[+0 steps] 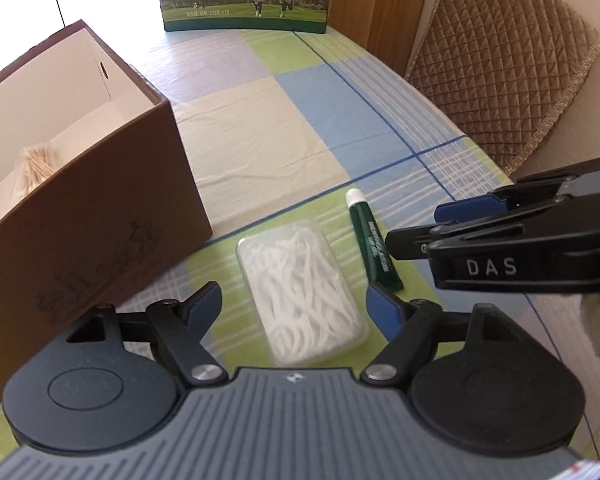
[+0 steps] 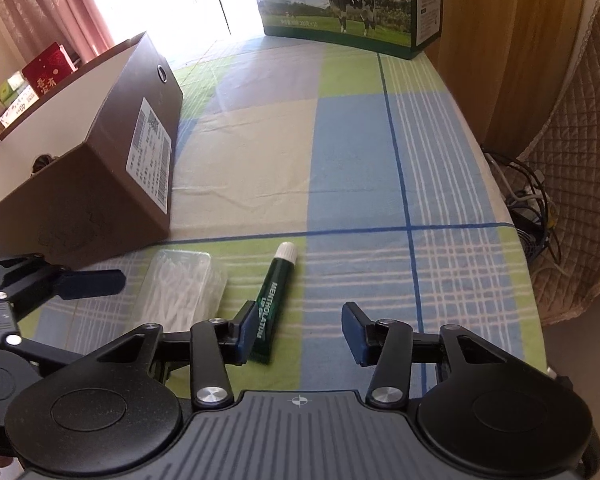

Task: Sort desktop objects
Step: 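Grasp the green lip balm tube with the right tool while the left tool grasps the floss box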

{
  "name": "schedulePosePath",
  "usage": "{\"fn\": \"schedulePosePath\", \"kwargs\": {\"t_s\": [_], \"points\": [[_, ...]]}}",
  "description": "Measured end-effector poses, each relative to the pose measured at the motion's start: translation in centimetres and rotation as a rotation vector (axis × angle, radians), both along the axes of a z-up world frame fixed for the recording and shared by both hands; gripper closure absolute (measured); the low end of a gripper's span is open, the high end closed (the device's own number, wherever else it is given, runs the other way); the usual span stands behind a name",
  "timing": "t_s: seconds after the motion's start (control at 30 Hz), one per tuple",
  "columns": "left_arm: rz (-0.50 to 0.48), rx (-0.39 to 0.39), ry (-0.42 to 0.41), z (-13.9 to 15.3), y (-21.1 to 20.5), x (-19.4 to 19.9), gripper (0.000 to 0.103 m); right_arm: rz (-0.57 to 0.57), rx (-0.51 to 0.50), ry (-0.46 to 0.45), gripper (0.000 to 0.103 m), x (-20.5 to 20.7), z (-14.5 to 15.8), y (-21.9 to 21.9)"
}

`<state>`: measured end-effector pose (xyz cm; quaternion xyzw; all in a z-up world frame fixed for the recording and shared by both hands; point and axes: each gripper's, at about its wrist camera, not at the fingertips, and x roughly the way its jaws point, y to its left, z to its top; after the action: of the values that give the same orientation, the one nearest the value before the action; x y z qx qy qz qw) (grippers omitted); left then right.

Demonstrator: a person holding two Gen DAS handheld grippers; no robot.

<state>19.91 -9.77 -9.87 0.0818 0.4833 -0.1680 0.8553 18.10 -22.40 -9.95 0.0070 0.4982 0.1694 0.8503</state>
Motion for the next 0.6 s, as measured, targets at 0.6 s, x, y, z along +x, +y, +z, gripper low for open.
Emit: {"fn": "schedulePosePath", "kwargs": {"t_s": [0.6], "points": [[0.153, 0.027, 0.031, -0.9, 4.8, -1.4, 0.049, 0.046, -0.051, -0.012, 0.074, 2.1, -1.8, 2.8]]}}
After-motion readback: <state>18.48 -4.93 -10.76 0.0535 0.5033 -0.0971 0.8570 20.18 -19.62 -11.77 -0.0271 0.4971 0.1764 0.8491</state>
